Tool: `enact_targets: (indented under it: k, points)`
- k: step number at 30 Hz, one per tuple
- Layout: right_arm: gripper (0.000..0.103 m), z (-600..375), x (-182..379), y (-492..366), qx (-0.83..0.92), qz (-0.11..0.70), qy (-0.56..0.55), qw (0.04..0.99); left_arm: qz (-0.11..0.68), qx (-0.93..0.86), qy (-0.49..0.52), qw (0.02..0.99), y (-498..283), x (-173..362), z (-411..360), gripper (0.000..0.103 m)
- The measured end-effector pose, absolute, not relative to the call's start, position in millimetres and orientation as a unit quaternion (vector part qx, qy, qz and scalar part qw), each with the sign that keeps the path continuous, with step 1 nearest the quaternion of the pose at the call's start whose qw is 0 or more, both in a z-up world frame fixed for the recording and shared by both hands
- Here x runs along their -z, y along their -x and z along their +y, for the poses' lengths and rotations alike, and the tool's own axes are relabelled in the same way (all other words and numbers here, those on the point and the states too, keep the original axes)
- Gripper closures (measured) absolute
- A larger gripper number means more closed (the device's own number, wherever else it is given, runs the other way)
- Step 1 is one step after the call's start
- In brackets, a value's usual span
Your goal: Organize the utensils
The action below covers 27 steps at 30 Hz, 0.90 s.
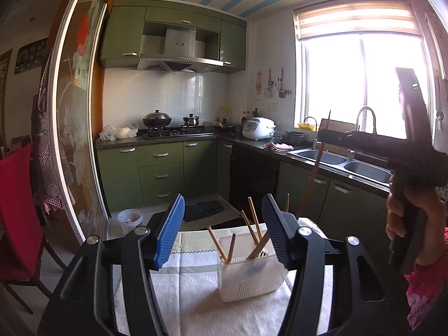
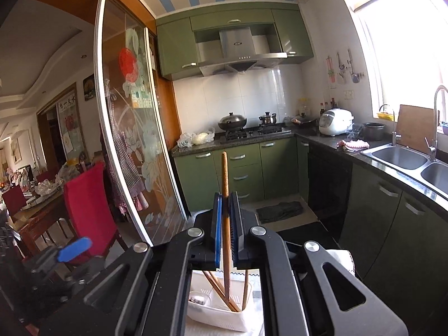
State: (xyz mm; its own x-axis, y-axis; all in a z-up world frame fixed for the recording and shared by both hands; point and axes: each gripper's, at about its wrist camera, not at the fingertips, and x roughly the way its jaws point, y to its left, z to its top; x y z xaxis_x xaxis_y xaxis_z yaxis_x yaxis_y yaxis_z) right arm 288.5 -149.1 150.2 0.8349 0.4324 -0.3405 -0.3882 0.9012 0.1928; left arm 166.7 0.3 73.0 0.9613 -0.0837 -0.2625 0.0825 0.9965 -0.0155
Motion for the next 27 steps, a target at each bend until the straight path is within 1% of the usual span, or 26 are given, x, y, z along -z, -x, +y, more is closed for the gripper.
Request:
enact_targets:
  k: [3, 5, 7, 11, 12, 13, 15, 18, 19, 20, 21, 23, 24, 25, 27]
  points:
    - [0.097, -135.4, -118.1, -304.7, -0.212, 0.226, -0.044, 0.95, 0.133, 0.03, -0.011, 0.991, -142.6, -62.6, 9.8, 0.044]
    - [0.097, -128.3, -98.5, -311.1, -0.209, 0.246, -0.036, 0.946, 0.136, 0.023, -0.008, 0.99, -130.6, -55.2, 18.3, 0.04]
    - [0.097, -122.6, -75.8, -313.4, -0.207, 0.263, -0.03, 0.942, 0.148, 0.019, 0.001, 0.989, -123.0, -47.0, 27.1, 0.038]
    - [0.096, -112.8, -47.9, -319.4, -0.203, 0.289, -0.017, 0.935, 0.173, 0.012, 0.025, 0.985, -117.0, -33.4, 44.3, 0.034]
    - [0.093, -111.9, -41.4, -318.6, -0.201, 0.292, -0.014, 0.935, 0.176, 0.009, 0.029, 0.984, -115.5, -30.5, 47.4, 0.033]
    - [0.087, -110.9, -37.0, -318.0, -0.199, 0.295, -0.012, 0.935, 0.178, 0.007, 0.032, 0.983, -114.4, -27.5, 48.9, 0.03]
    - [0.082, -112.0, -28.9, -312.8, -0.198, 0.298, -0.008, 0.934, 0.182, 0.007, 0.034, 0.983, -112.1, -24.4, 50.5, 0.027]
    - [0.082, -116.8, -26.6, -293.3, -0.191, 0.287, -0.008, 0.939, 0.177, 0.005, 0.03, 0.984, -105.4, -22.0, 48.3, 0.018]
    - [0.076, -122.9, -28.3, -282.1, -0.192, 0.281, -0.011, 0.94, 0.175, 0.006, 0.027, 0.984, -102.4, -20.6, 45.6, 0.012]
    - [0.071, -128.0, -29.8, -270.7, -0.192, 0.274, -0.014, 0.942, 0.172, 0.008, 0.024, 0.985, -98.9, -19.6, 43.3, 0.01]
    - [0.062, -133.8, -30.7, -258.1, -0.192, 0.267, -0.017, 0.944, 0.17, 0.009, 0.021, 0.985, -95.1, -18.3, 40.9, 0.01]
    - [0.056, -146.7, -31.0, -229.3, -0.189, 0.255, -0.018, 0.948, 0.173, 0.013, 0.017, 0.985, -90.3, -16.8, 37.0, 0.007]
    - [0.046, -152.1, -30.0, -212.0, -0.189, 0.251, -0.018, 0.949, 0.176, 0.015, 0.018, 0.984, -87.6, -14.5, 35.5, 0.007]
    - [0.035, -157.5, -27.6, -194.9, -0.188, 0.245, -0.018, 0.951, 0.182, 0.018, 0.02, 0.983, -84.8, -11.6, 34.2, 0.007]
    - [0.027, -167.2, -20.8, -162.1, -0.183, 0.237, -0.016, 0.954, 0.193, 0.023, 0.026, 0.981, -80.1, -5.4, 32.8, 0.007]
